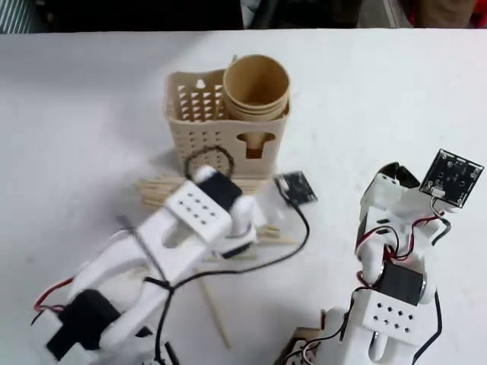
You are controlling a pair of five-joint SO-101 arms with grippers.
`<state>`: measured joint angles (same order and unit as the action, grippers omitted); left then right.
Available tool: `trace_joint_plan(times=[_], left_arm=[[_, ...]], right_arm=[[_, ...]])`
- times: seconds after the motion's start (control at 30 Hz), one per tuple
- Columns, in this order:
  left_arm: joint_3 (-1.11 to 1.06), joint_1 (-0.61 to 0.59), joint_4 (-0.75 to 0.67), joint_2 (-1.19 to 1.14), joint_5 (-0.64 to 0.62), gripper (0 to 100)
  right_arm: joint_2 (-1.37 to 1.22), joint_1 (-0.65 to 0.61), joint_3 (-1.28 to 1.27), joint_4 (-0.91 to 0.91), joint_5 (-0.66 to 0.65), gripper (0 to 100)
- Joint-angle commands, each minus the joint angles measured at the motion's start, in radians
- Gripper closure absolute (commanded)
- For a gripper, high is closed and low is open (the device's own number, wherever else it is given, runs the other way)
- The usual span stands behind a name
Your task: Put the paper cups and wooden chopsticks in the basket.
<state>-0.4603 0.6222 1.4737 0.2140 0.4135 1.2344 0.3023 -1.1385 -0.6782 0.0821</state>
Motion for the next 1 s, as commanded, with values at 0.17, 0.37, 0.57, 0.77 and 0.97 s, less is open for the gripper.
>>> trace_joint_plan(times=[0.17, 0.37, 0.57, 0.77, 0.97], left_arm=[[0.387, -0.073, 0.221, 0.208, 0.069, 98], [0.629, -0.107, 0.259, 0.222, 0.061, 98], [0.868, -0.166, 0.218, 0.222, 0.057, 98], [0.990, -0.251, 0.038, 0.220, -0.080, 98], [0.924, -0.283, -0.244, 0.222, -0.176, 98]], right_arm=[[0.018, 0.010, 0.006, 0.019, 0.006, 96.3], [0.018, 0.008, 0.005, 0.019, 0.006, 96.3], [0.018, 0.004, 0.003, 0.019, 0.006, 96.2], [0.018, 0.004, 0.003, 0.019, 0.006, 96.2], [0.018, 0.002, -0.029, 0.058, 0.006, 96.1]])
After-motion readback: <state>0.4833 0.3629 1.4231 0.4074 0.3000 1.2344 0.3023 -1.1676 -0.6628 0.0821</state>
